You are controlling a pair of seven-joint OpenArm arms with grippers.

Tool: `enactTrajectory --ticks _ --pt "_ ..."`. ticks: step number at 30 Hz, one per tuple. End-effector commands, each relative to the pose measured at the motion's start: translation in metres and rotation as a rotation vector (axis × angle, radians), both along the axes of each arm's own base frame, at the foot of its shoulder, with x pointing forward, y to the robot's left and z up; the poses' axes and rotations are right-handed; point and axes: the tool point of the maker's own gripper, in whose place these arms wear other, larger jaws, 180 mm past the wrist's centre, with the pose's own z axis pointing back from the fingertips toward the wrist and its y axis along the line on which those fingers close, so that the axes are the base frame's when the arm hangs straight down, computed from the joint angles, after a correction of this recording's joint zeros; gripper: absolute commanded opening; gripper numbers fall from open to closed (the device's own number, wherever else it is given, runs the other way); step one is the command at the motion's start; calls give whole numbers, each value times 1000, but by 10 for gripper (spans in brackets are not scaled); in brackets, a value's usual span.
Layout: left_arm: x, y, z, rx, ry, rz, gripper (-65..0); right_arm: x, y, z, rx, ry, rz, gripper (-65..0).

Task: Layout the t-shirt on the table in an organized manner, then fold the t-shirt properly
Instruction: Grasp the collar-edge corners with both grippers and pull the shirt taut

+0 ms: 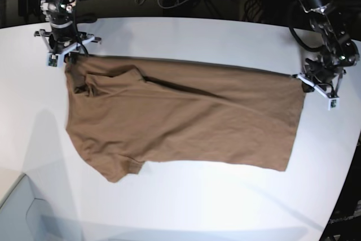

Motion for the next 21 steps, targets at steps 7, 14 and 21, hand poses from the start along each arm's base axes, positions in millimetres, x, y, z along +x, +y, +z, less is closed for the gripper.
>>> enactTrajectory --ticks 7,14,21 --pt "-52 14 1 127 124 -29 -649 -18 -5 15 -44 -9 3 -650" --pt "-92 12 10 197 158 -70 -649 -37 -6 25 -76 8 18 -650" --pt "-129 32 12 212 193 19 -649 -52 18 17 -22 52 137 -650"
